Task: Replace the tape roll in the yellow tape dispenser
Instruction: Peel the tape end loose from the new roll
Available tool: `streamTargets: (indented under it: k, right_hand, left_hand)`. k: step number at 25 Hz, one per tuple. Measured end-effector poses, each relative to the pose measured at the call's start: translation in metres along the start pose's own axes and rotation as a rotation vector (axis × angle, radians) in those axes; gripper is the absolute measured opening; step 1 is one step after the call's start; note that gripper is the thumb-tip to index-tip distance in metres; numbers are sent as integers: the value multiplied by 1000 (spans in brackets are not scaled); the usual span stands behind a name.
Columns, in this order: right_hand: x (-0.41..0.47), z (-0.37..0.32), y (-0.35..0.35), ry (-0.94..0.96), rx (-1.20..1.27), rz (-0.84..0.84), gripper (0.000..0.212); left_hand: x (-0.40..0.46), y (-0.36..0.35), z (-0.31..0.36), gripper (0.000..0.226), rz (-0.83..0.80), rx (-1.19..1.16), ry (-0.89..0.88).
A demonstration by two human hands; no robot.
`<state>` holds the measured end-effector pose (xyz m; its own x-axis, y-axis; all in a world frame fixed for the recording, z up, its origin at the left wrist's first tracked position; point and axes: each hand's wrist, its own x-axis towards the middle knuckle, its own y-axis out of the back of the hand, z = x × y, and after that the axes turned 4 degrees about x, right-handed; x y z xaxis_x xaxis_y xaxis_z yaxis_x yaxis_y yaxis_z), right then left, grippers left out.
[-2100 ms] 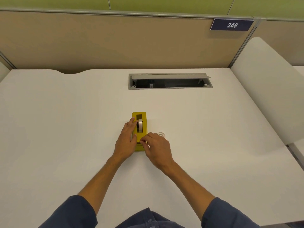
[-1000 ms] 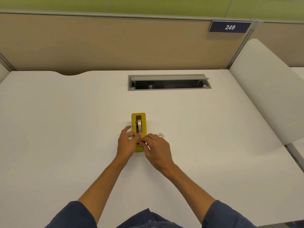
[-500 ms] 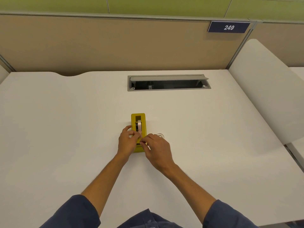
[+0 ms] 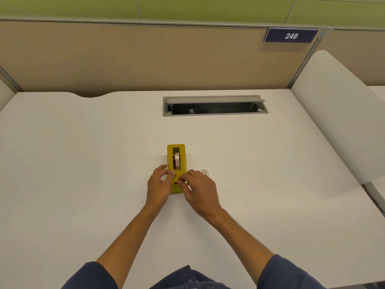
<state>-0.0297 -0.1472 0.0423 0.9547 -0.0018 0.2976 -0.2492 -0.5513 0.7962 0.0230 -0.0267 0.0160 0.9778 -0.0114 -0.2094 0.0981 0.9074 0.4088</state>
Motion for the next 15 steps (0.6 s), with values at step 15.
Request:
streamTargets:
  k: [15]
  right_hand:
    - [-4,2,-4,-13,12,-37,16]
  left_hand:
    - [-11,5,-17,10,-9,77,-130]
